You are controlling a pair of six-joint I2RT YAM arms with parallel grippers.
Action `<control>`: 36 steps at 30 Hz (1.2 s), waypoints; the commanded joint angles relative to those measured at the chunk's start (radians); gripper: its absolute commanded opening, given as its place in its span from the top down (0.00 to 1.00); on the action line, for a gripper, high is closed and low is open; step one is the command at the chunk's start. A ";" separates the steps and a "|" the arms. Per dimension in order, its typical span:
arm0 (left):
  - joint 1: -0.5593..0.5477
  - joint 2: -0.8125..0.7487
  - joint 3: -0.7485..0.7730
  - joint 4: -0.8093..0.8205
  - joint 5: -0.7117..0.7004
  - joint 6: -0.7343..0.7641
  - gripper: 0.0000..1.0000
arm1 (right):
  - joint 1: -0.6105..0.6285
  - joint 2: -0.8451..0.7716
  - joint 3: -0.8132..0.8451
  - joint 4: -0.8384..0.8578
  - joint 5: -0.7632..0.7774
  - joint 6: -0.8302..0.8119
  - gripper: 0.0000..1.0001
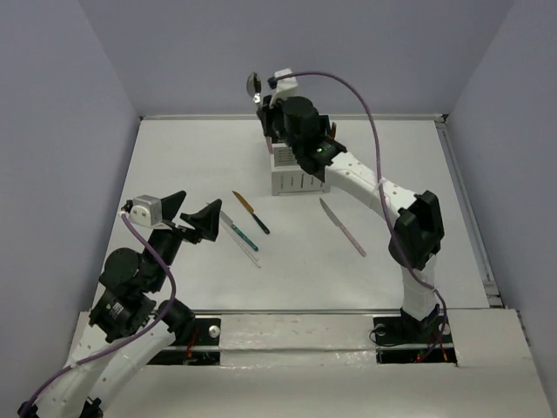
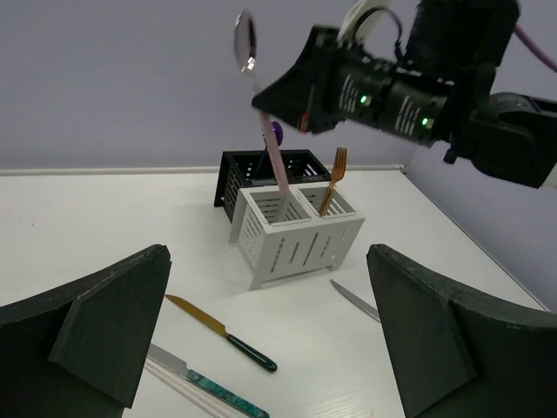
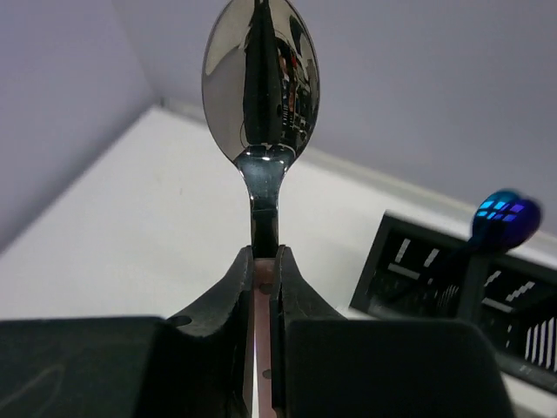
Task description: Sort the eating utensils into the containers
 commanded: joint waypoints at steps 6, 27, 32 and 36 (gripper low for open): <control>0.002 0.003 -0.009 0.031 -0.003 -0.004 0.01 | -0.208 0.089 0.033 0.500 0.051 0.173 1.00; 0.002 0.011 -0.011 0.035 -0.009 -0.003 0.01 | -0.243 0.275 0.035 0.640 0.017 0.118 0.94; 0.002 0.016 -0.011 0.036 -0.013 -0.003 0.01 | -0.243 0.233 0.012 0.582 -0.015 0.083 0.39; 0.002 0.016 -0.011 0.036 -0.014 -0.001 0.01 | -0.243 0.178 0.023 0.513 -0.081 0.080 0.21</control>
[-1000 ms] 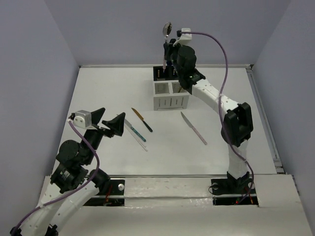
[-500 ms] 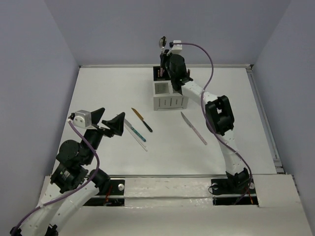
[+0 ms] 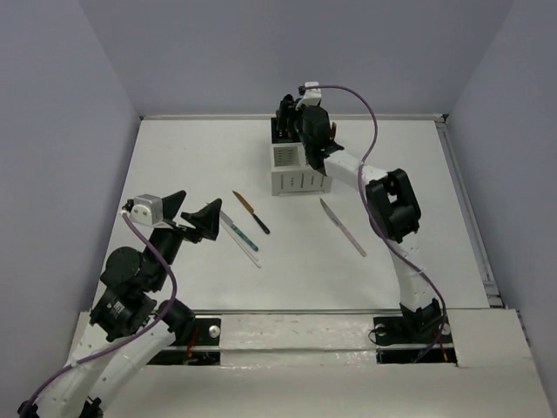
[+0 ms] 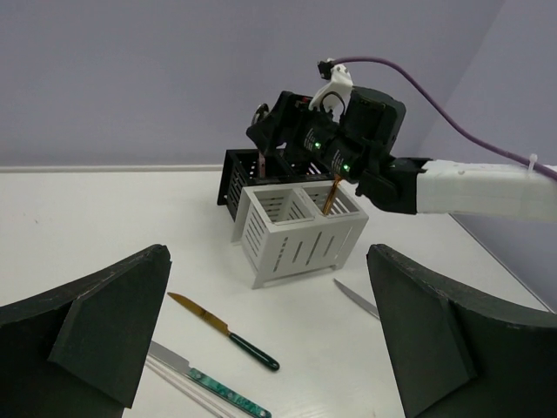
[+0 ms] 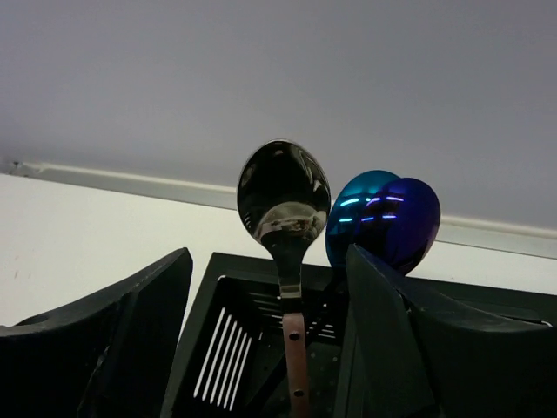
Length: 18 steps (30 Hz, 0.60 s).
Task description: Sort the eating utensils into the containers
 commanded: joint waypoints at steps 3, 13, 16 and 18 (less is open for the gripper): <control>0.002 0.008 -0.011 0.035 -0.004 -0.002 0.01 | 0.004 -0.175 0.063 -0.100 -0.079 -0.022 0.20; 0.002 0.003 -0.009 0.035 -0.004 -0.003 0.01 | 0.004 -0.663 -0.442 -0.635 -0.129 0.149 0.37; 0.002 -0.003 -0.008 0.032 -0.004 -0.005 0.01 | 0.004 -0.818 -0.621 -0.731 -0.123 0.224 0.41; 0.002 -0.020 -0.008 0.035 -0.004 -0.005 0.01 | 0.004 -0.896 -0.744 -0.835 -0.071 0.292 0.41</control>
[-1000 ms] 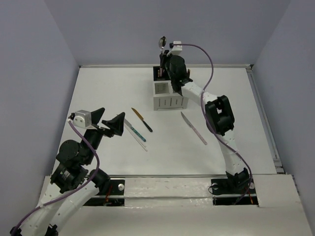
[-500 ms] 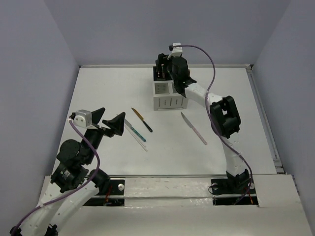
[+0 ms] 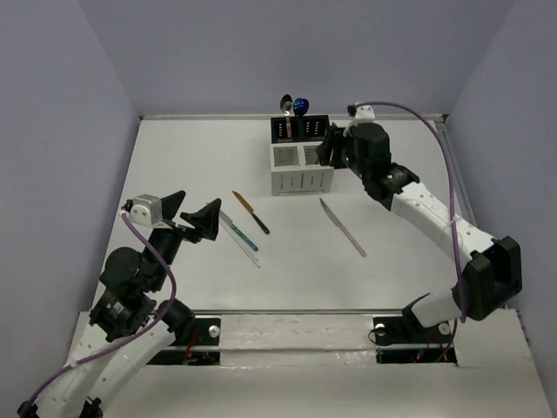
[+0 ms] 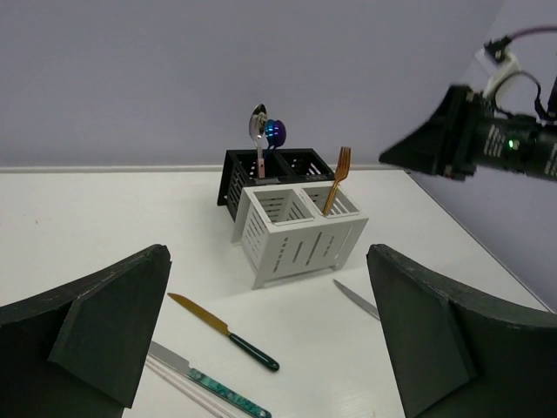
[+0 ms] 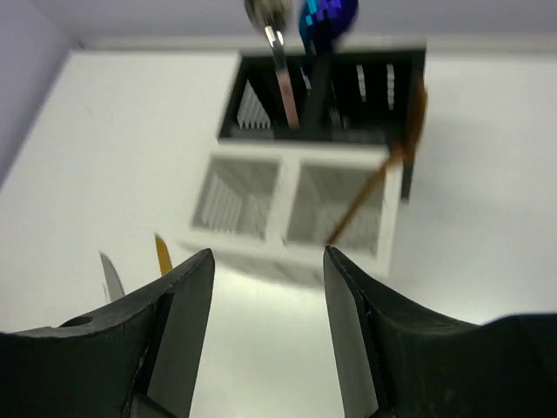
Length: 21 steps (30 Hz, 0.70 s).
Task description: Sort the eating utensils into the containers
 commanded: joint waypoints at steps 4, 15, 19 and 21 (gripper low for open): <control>0.001 -0.033 -0.008 0.033 0.001 -0.004 0.01 | 0.004 -0.129 -0.322 -0.444 0.080 0.214 0.36; 0.001 -0.061 -0.008 0.031 0.004 -0.009 0.01 | -0.006 0.094 -0.339 -0.546 0.126 0.212 0.28; 0.001 -0.062 -0.008 0.031 0.007 -0.009 0.01 | -0.016 0.183 -0.310 -0.523 0.102 0.173 0.28; 0.001 -0.062 -0.008 0.030 0.007 -0.011 0.01 | -0.027 0.208 -0.296 -0.500 0.097 0.158 0.32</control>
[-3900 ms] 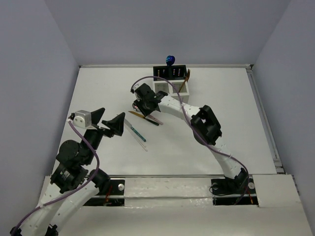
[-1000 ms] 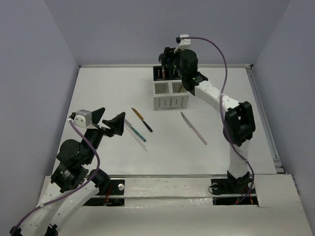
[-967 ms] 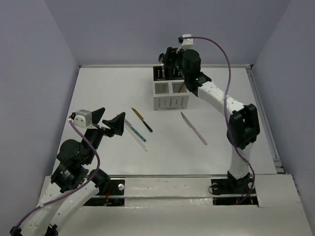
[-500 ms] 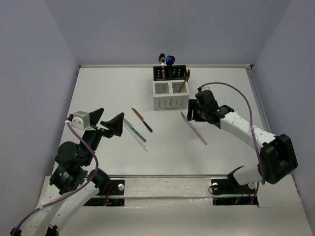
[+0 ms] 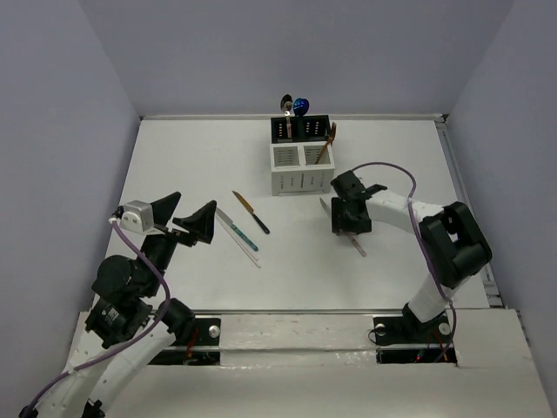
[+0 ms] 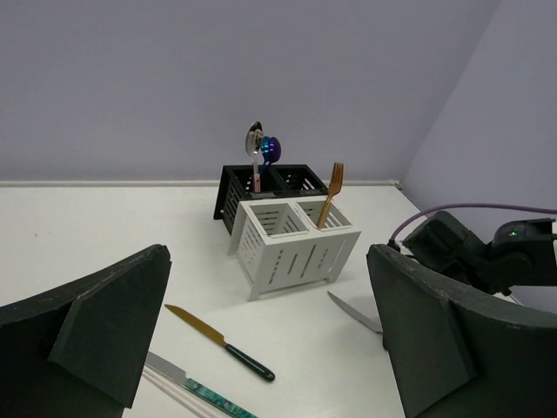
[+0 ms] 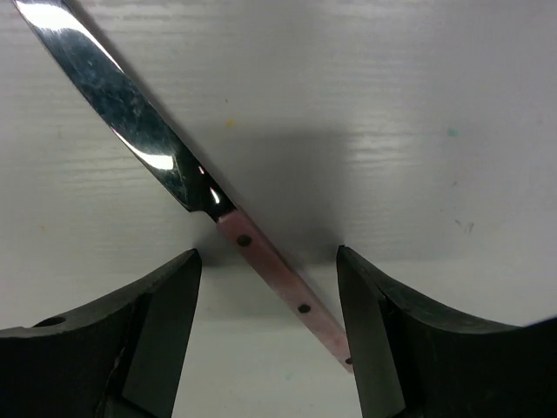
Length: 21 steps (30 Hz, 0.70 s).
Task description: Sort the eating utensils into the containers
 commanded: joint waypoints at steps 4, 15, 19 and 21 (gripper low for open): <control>0.000 -0.013 -0.008 0.030 0.003 -0.010 0.01 | -0.028 0.103 0.064 0.037 -0.050 -0.089 0.53; 0.000 -0.005 -0.006 0.032 -0.005 -0.007 0.01 | -0.028 0.064 -0.002 0.094 -0.196 -0.107 0.95; 0.000 0.000 -0.006 0.032 -0.005 -0.007 0.01 | -0.028 0.006 -0.002 0.077 -0.208 -0.113 1.00; 0.000 0.001 -0.006 0.032 -0.005 -0.007 0.01 | -0.028 -0.057 -0.017 0.088 -0.269 -0.132 1.00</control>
